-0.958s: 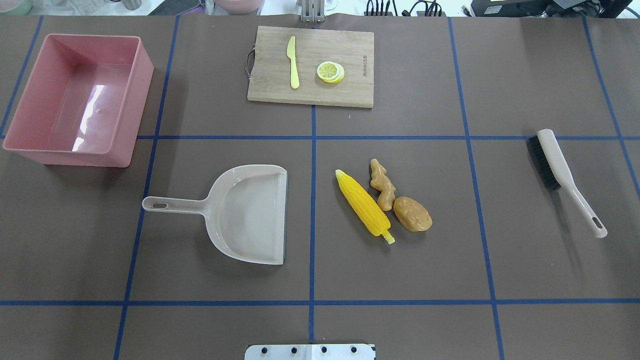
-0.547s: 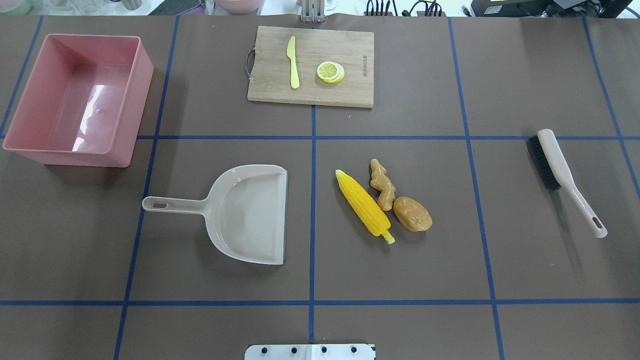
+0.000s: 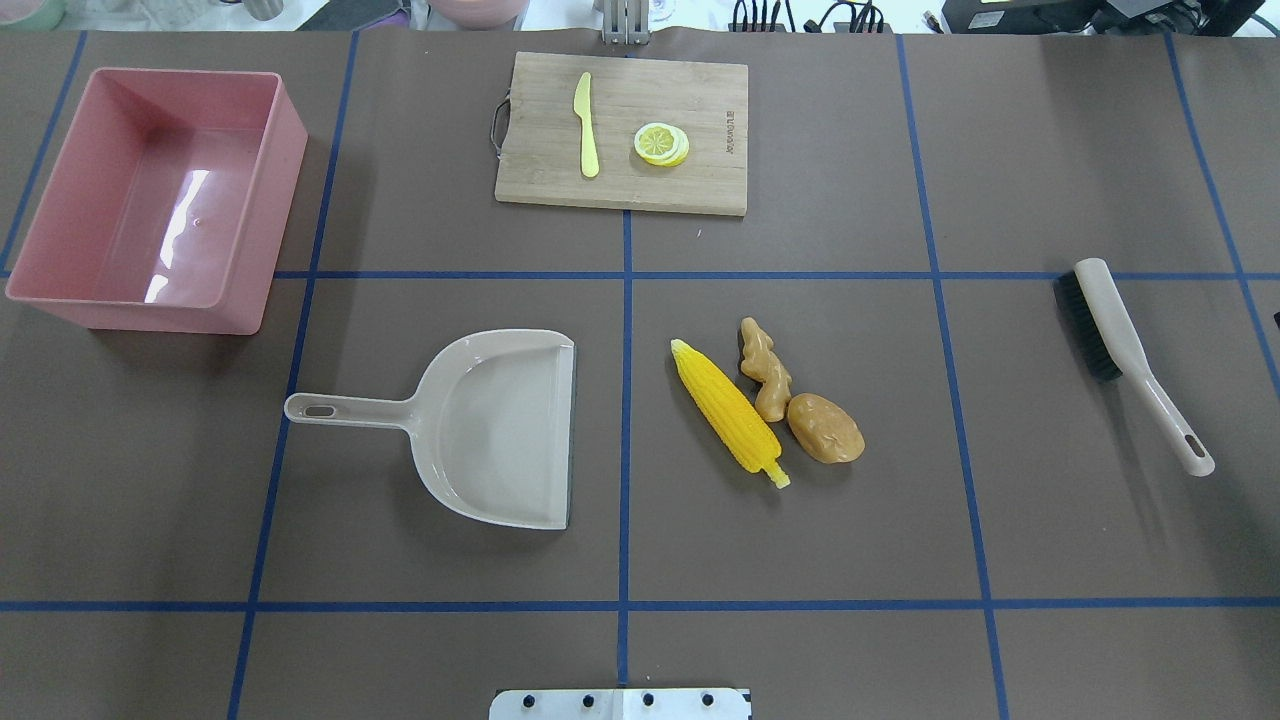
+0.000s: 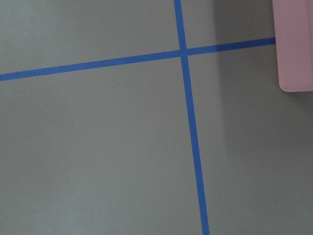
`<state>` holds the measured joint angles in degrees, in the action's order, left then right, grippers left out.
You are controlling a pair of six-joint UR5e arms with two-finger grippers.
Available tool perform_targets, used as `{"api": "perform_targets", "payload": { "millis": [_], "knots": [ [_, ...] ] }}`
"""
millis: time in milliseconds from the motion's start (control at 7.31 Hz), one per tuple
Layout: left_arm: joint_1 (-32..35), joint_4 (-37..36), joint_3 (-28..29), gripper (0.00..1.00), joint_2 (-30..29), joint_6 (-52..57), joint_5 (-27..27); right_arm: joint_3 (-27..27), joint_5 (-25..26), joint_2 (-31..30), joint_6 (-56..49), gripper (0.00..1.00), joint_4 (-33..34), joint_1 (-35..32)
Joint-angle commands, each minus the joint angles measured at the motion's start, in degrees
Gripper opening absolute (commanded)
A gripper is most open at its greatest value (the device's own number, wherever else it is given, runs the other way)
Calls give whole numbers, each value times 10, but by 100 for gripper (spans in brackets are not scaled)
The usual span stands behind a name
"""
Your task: Sweep and dump trash into bin
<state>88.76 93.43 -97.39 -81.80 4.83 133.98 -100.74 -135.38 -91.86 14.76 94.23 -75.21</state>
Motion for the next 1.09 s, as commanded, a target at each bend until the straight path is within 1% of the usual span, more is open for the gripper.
{"api": "perform_targets", "payload": {
  "millis": [0,137,547,958],
  "knots": [
    [1,0,-3,99,2,0,0,-15,9,10,39,98,0,71],
    [1,0,-3,99,2,0,0,-14,24,21,55,98,0,100],
    [1,0,-4,99,0,0,0,-10,35,24,83,99,1,167],
    [1,0,-4,99,0,0,0,12,33,15,83,99,2,181]
  ]
}}
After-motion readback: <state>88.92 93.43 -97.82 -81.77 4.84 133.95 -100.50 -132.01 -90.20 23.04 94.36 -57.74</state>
